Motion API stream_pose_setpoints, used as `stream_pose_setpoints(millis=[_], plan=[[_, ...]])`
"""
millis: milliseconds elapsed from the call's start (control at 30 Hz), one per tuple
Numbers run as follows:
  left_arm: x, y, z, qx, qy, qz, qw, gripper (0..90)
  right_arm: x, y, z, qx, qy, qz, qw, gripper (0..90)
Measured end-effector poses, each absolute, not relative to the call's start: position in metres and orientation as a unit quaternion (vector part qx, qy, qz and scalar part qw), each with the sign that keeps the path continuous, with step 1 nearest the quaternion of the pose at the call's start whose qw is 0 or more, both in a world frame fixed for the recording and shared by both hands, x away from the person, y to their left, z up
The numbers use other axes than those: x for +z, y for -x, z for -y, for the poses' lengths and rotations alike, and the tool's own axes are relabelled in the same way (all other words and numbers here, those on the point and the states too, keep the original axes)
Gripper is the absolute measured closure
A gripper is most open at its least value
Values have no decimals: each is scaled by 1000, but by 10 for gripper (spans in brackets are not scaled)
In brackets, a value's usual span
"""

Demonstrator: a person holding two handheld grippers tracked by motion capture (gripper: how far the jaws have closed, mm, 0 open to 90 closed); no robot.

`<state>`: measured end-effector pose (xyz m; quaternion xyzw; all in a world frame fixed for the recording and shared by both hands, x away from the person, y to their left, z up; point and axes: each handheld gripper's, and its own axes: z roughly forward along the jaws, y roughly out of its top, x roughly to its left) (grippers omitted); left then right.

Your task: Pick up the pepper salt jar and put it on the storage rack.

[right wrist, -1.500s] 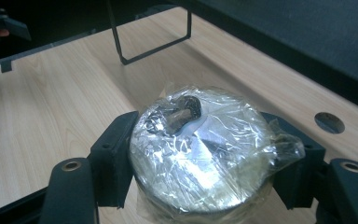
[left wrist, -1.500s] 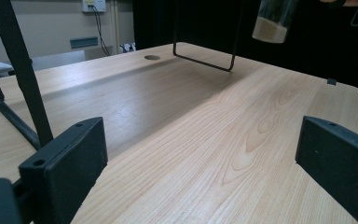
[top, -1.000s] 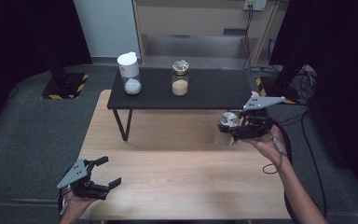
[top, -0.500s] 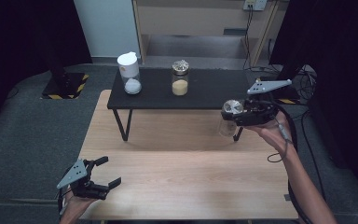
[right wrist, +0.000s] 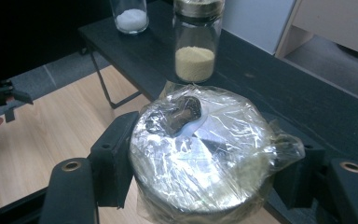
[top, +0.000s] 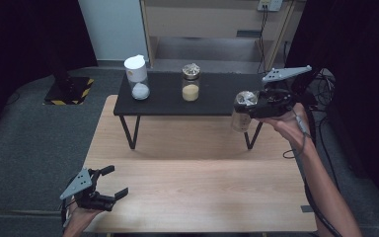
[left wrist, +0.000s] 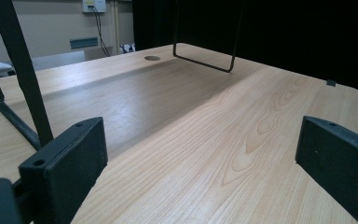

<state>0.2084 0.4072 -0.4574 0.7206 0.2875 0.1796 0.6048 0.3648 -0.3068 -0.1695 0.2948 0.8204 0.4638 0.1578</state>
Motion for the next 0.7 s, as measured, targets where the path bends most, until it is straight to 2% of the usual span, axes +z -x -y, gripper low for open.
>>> stream_pose_setpoints(millis=[700], plan=[[-457, -208, -408, 180, -720, -289, 605, 10, -149, -390, 286, 461, -345, -795, 192, 338]])
